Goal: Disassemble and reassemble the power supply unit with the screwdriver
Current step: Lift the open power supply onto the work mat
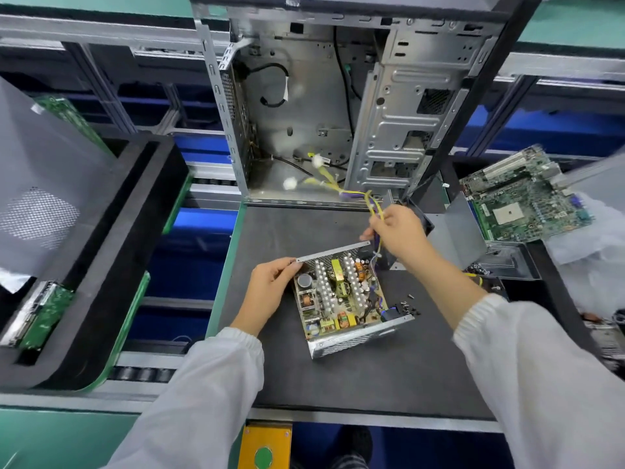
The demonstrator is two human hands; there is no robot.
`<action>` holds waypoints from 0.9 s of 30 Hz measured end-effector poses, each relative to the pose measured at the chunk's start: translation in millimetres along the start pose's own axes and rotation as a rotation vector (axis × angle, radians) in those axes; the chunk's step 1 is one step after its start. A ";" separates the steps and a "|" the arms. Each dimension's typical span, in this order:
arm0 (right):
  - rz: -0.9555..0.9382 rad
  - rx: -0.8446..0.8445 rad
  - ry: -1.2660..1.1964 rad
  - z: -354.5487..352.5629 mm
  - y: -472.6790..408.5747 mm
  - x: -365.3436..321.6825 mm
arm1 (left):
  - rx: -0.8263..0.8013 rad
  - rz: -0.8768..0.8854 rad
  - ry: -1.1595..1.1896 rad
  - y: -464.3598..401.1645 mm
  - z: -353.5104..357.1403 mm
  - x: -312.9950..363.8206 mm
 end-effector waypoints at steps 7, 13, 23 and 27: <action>0.151 -0.161 0.013 7.9 -14.9 11.8 | -0.029 0.011 -0.047 -5.2 -0.6 0.0; -0.029 -0.032 0.539 -16.9 19.4 -0.8 | -0.002 -0.058 -0.035 1.3 -4.3 -15.4; 0.125 -0.463 0.748 36.6 62.0 -6.8 | -0.005 -0.035 -0.070 4.1 -10.4 -16.4; 0.154 -0.542 0.684 36.7 57.8 0.1 | -0.010 -0.024 -0.065 4.0 -10.2 -15.0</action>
Point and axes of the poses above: each hand's wrist, its own y-axis away from the middle knuckle, its own z-axis out of the palm, x = y × z, the point moved 3 cm from there along -y, towards the middle knuckle, and after that the axes turned 5 degrees about -y, right-handed, at the moved point
